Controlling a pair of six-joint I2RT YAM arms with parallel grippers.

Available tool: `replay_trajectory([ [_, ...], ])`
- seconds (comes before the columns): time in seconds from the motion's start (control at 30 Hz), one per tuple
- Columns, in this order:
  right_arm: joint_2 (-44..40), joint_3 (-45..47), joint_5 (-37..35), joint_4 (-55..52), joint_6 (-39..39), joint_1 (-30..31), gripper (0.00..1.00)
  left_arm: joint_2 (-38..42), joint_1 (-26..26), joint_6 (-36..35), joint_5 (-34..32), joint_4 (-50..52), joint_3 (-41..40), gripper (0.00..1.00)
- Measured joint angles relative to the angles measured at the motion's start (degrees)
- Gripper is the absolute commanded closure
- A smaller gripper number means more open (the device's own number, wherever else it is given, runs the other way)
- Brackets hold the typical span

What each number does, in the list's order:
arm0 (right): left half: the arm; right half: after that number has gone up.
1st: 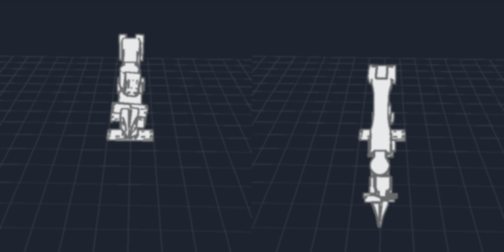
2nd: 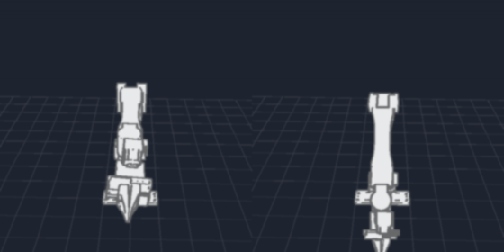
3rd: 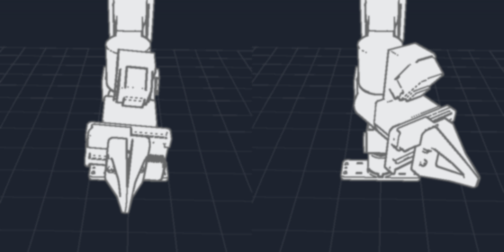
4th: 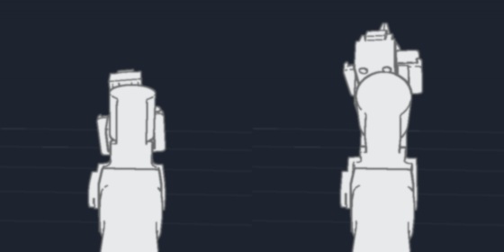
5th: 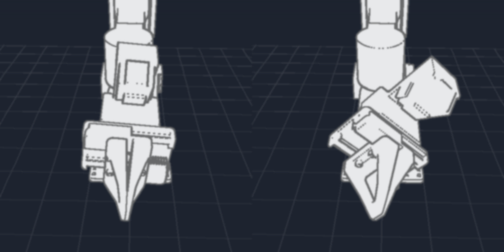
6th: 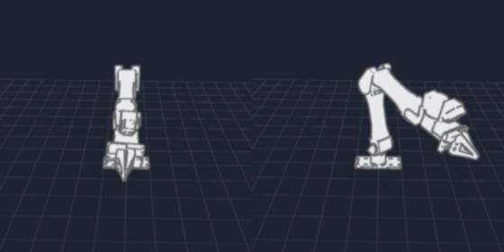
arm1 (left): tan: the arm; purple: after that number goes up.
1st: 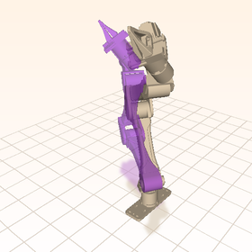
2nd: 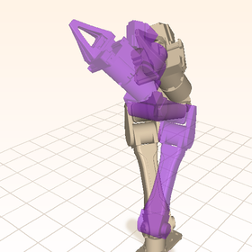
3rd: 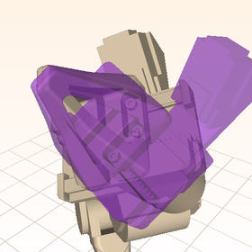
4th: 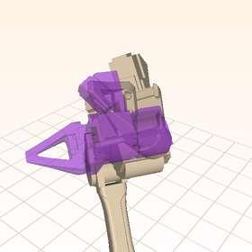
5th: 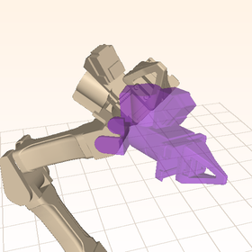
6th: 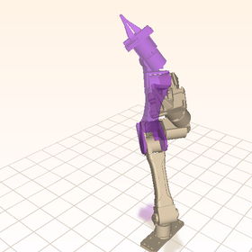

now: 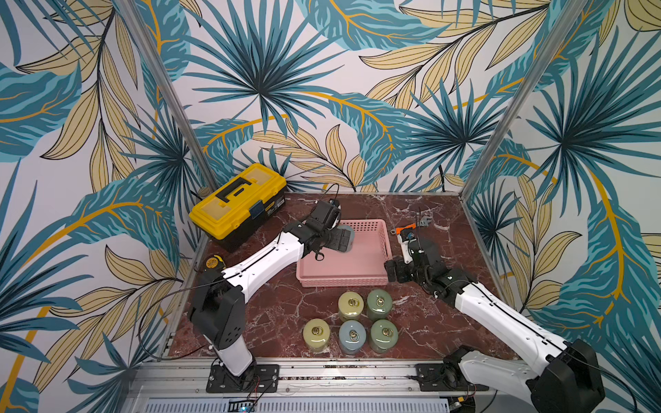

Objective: Take the tea canister out of the basket
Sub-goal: Place the tea canister at the center of the board, then pick up the tea canister from the basket.

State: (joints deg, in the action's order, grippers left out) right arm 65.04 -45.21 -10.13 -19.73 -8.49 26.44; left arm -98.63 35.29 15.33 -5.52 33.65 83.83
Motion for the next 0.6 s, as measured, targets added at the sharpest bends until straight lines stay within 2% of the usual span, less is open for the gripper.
replay_trajectory([
  [0.37,0.0,0.35,-0.37,0.66,-0.02,-0.04,0.01,-10.16,0.44,0.13,-0.24,3.72,7.67,0.0],
  [0.6,0.0,0.37,-0.37,0.83,-0.02,-0.04,0.01,-13.97,0.52,0.11,-0.28,4.09,10.56,0.0],
])
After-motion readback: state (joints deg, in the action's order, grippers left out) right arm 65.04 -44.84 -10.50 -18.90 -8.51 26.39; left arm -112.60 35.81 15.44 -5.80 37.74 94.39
